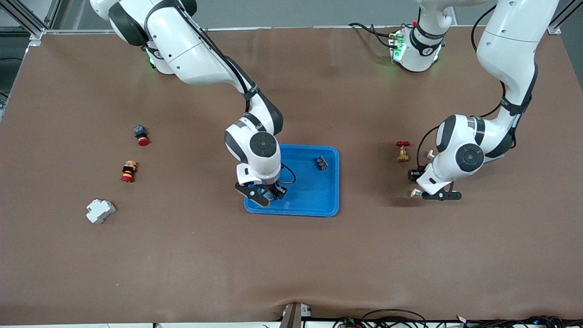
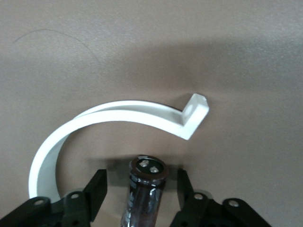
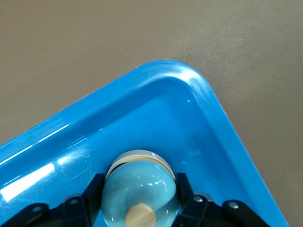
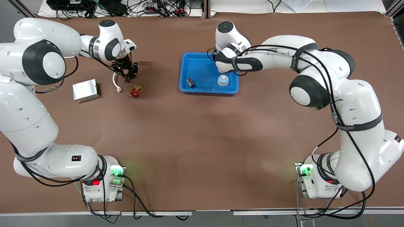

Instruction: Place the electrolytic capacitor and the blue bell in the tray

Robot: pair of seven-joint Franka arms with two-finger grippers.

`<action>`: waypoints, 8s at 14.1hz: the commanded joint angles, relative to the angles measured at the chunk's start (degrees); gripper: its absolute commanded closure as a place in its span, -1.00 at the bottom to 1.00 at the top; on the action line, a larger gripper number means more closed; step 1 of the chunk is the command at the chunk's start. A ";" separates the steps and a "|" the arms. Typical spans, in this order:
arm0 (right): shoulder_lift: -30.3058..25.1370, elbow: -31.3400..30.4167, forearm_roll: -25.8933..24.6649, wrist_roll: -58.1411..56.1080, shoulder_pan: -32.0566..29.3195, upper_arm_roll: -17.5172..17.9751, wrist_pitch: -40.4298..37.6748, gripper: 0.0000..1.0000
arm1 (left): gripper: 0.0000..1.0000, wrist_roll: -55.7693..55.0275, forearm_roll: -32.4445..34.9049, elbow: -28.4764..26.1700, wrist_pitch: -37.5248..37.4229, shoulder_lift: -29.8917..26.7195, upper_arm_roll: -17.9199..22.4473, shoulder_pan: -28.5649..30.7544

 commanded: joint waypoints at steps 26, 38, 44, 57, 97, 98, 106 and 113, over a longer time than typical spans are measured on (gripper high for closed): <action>-16.23 12.13 5.23 -45.50 -18.56 0.76 -35.33 -1.00 | 1.00 -44.18 -8.28 38.78 -36.85 3.19 -3.68 -14.34; -31.34 0.98 5.76 -71.48 -36.14 0.85 -38.78 -1.00 | 1.00 -67.96 -7.76 39.32 -19.37 10.30 -3.07 -23.48; -40.40 -4.84 5.84 -71.92 -39.93 0.76 -39.04 -1.00 | 1.00 -68.22 -5.74 39.14 -12.53 15.58 -2.80 -26.12; -49.38 -11.43 12.17 -70.87 -39.76 0.76 -41.24 -1.00 | 1.00 -69.10 -3.98 38.79 -10.39 19.01 -2.71 -27.44; -49.20 -6.25 10.77 -76.41 -39.93 0.76 -48.45 -1.00 | -1.00 -57.18 1.21 38.96 -25.84 7.87 -3.24 -21.31; -49.20 -6.25 10.77 -76.41 -39.93 0.76 -48.45 -1.00 | -1.00 -54.71 1.03 38.96 -27.95 6.98 -3.68 -19.81; -49.29 -6.33 10.77 -73.24 -40.02 0.06 -47.74 -1.00 | -1.00 -24.76 -3.01 38.79 -39.04 0.12 -3.68 -5.93; -49.38 -6.51 10.77 -71.13 -39.93 -0.03 -47.39 -1.00 | -1.00 4.59 -3.62 38.09 -43.34 -4.53 -3.68 6.46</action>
